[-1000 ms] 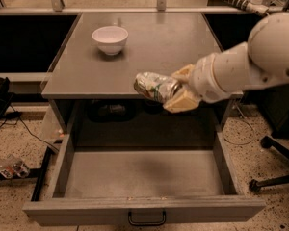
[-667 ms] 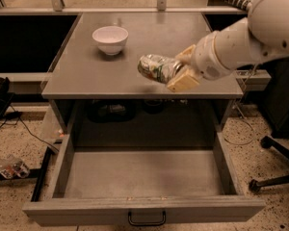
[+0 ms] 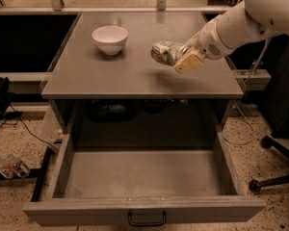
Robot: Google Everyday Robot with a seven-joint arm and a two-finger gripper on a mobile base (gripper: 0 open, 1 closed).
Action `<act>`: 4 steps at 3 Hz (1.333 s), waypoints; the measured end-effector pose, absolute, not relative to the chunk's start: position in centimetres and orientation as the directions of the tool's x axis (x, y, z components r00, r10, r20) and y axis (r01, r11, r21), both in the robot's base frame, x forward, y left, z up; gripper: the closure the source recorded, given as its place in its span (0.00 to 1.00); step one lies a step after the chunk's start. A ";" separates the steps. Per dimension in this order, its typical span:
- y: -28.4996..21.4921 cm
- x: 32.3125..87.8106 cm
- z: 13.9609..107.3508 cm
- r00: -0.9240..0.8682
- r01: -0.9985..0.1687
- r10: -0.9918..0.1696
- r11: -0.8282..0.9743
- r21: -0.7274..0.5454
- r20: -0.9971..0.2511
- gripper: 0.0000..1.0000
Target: Pick 7up can from top drawer and place on counter
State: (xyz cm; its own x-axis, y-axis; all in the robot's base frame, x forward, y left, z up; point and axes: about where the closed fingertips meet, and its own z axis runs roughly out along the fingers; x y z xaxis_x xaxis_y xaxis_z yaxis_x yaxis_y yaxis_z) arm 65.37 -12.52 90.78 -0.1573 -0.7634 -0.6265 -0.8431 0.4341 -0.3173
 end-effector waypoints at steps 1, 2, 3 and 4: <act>-12.4 67.2 88.2 -0.191 -0.848 -0.765 0.444 -0.290 -0.614 1.00; -11.5 67.8 83.7 -0.219 -0.868 -0.769 0.435 -0.240 -0.601 1.00; -11.5 67.8 84.1 -0.220 -0.868 -0.769 0.435 -0.240 -0.601 0.82; -11.5 67.8 84.1 -0.219 -0.868 -0.769 0.435 -0.240 -0.600 0.57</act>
Offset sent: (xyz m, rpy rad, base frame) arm 0.0292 0.0190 -0.1260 -0.0156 0.1683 0.0036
